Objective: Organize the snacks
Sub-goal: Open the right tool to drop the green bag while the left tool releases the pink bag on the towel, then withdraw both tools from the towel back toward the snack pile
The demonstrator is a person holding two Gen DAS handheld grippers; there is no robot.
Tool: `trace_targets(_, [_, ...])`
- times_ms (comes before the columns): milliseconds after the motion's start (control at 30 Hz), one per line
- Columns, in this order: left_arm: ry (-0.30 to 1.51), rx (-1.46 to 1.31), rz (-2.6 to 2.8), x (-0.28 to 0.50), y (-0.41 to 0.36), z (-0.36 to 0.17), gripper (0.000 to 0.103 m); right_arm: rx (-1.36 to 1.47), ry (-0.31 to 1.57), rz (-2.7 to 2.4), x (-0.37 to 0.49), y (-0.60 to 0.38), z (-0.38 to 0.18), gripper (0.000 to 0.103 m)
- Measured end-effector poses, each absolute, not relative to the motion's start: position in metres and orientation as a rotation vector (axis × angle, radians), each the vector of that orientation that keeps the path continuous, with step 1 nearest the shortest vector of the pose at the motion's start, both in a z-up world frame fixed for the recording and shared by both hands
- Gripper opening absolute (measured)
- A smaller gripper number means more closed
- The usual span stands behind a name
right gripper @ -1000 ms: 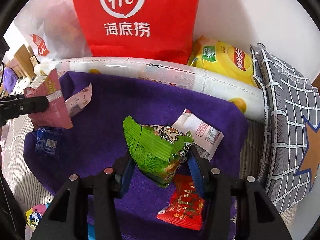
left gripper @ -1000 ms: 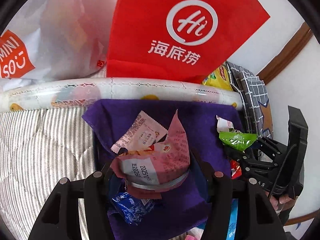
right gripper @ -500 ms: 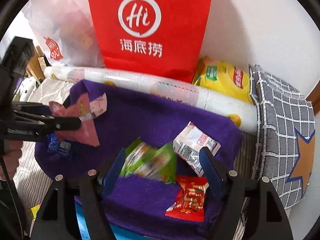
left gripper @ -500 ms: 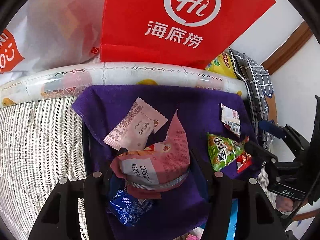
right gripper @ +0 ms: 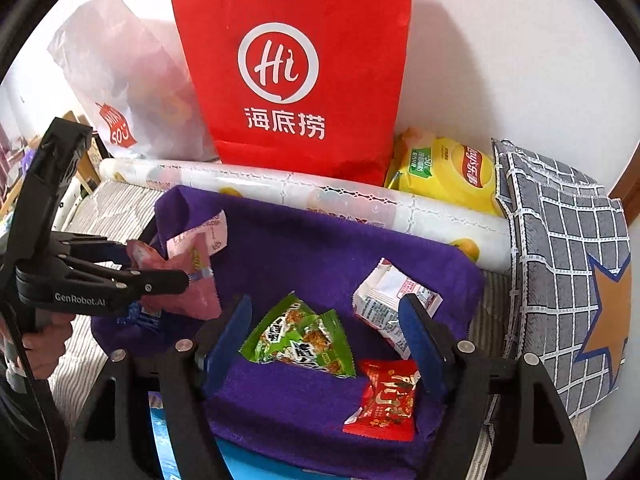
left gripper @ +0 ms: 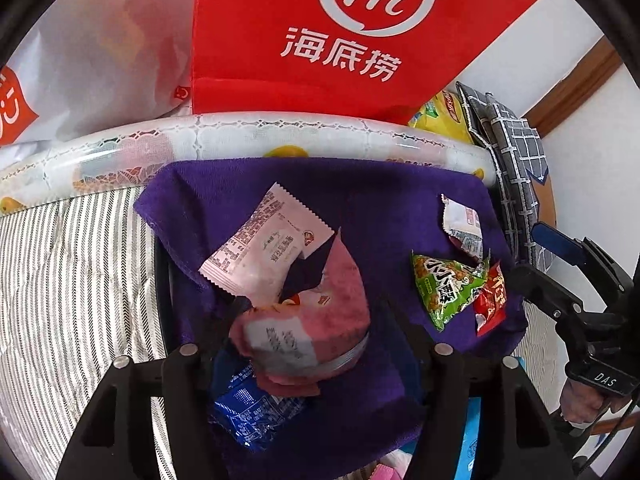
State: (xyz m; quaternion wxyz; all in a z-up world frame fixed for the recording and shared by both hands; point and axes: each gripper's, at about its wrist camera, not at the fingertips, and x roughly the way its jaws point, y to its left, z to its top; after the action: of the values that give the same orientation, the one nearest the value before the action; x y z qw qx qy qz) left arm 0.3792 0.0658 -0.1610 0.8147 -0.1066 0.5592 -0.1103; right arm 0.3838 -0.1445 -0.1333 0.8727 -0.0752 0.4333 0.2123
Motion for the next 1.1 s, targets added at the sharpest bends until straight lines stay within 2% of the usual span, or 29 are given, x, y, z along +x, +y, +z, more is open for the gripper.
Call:
trace_targets(300, [1.150, -0.188, -0.229, 0.373, 0.062, -0.145, 0.073, -0.123, 0.887, 0.452, 0.381, -0.143, -0.124, 0.075])
trace_targets(700, [1.044, -0.168, -0.243, 0.356, 0.061, -0.109, 0.073, -0.062, 0.813, 0.441, 0.358, -0.148, -0.095, 0.075])
trace_targets(900, [0.972, -0.165, -0.293, 0.343, 0.057, -0.087, 0.073, -0.022, 0.872, 0.422, 0.344, -0.152, -0.093, 0.075])
trace_targets(1100, [0.938, -0.180, -0.322, 0.329, 0.052, -0.067, 0.073, -0.038, 0.836, 0.319, 0.312, -0.166, -0.080, 0.078])
